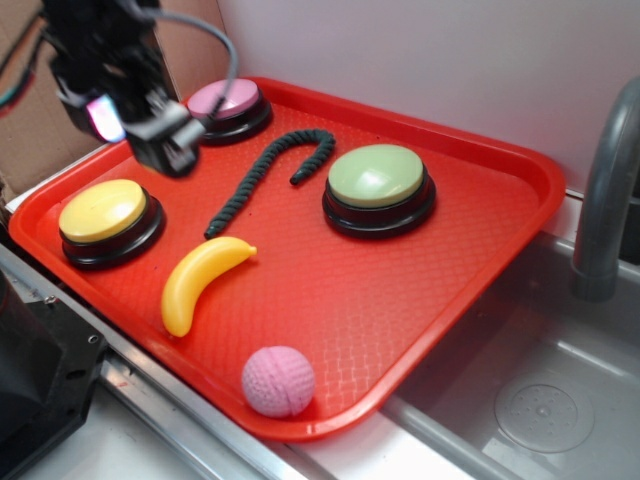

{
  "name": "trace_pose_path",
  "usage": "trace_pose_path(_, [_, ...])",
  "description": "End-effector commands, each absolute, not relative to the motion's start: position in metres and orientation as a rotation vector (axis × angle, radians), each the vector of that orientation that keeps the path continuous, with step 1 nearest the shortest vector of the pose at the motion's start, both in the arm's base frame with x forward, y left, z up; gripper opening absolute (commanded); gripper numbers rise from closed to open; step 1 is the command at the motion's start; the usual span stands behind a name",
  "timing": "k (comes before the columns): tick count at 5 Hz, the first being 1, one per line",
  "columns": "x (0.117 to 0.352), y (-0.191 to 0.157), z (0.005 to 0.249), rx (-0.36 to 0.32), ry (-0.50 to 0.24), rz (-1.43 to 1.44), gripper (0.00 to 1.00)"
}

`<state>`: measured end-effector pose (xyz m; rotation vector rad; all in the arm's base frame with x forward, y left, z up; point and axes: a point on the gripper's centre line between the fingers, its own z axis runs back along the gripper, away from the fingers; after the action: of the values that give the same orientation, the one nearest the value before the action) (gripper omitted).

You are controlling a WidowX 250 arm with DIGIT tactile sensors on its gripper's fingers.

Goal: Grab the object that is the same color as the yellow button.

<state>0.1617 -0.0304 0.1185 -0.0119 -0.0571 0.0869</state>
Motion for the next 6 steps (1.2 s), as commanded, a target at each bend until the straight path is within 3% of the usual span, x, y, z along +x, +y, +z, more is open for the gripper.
trace_pose_path(1, [0.177, -0.025, 0.066, -0.013, -0.047, 0.213, 1.00])
trace_pose_path(3, [0.175, -0.021, 0.028, 0.020, -0.011, 0.268, 1.00])
trace_pose_path(4, [0.175, -0.022, 0.023, 0.019, -0.020, 0.268, 0.69])
trace_pose_path(5, [0.173, -0.022, 0.020, 0.008, -0.025, 0.270, 0.00])
trace_pose_path(6, [0.176, -0.019, 0.028, 0.003, -0.037, 0.272, 0.00])
